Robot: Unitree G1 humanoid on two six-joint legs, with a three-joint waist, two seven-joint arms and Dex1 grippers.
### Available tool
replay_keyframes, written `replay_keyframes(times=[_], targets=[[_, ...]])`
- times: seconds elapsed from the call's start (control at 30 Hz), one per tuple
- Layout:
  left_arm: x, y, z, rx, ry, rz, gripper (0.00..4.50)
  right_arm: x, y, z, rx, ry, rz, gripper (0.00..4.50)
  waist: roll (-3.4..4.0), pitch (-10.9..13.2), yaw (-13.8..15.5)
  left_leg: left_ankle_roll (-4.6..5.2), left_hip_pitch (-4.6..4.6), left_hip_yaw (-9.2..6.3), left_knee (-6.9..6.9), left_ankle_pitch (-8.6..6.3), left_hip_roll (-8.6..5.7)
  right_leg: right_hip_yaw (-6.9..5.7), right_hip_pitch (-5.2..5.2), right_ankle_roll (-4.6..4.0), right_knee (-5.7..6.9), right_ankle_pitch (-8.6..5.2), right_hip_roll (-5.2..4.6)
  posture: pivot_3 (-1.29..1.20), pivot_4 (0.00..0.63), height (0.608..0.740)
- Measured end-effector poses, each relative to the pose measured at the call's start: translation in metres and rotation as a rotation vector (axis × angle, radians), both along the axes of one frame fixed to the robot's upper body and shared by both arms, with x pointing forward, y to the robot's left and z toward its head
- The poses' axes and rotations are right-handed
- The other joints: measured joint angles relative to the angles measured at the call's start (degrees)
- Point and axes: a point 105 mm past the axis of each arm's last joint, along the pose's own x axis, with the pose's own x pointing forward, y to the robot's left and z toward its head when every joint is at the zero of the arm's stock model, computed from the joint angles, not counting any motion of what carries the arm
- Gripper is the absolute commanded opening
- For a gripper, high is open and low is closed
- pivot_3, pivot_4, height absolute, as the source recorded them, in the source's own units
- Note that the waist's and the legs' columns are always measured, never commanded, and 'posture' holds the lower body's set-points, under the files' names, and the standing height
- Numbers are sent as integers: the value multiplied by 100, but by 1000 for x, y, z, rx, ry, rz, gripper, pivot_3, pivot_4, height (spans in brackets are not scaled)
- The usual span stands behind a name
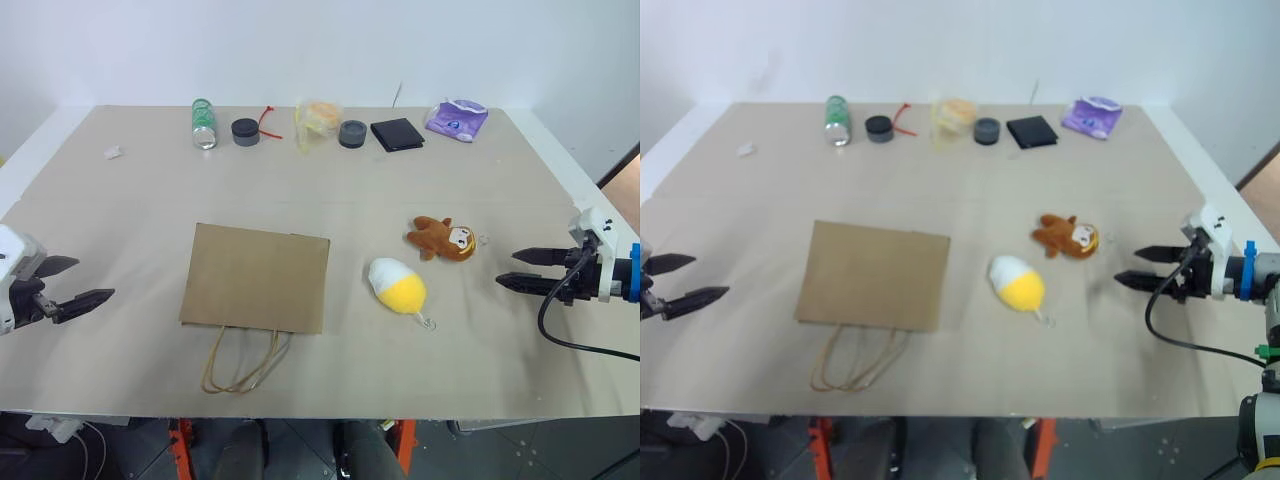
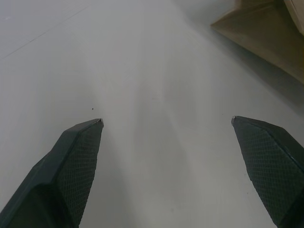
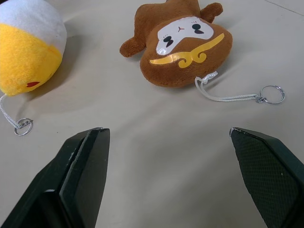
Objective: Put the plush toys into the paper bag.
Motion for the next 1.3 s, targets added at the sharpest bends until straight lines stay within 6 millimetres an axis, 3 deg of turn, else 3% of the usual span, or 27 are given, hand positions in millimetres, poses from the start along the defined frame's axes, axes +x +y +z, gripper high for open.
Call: replay_keyframes(times=[0.73,0.97,1.1,1.2,1.3], targets=[[1,0,-6,-21,-5,16,4500,2,20,13,16,24,12,4391,0,-1,1,0,6,17,14,0,3,18,0,8,11,9,3,0,150,740],[14,-7,2,-3,-98,-9,4500,3,28,18,24,1,30,4391,0,-1,3,1,7,21,21,1,4,24,2,14,13,17,7,0,150,740],[34,-29,19,34,-247,-89,4500,7,67,46,130,-108,190,4391,1,-1,3,3,9,24,33,4,20,38,5,18,13,39,30,0,150,740],[45,-59,36,88,-384,-243,4500,-7,115,80,196,-217,436,4391,-2,-2,7,2,9,24,41,5,44,49,8,39,12,61,62,0,150,740],[46,-74,50,140,-482,-352,4500,-23,139,87,204,-232,579,4391,-4,-3,10,1,9,25,42,4,59,54,8,34,12,60,79,0,150,740]])
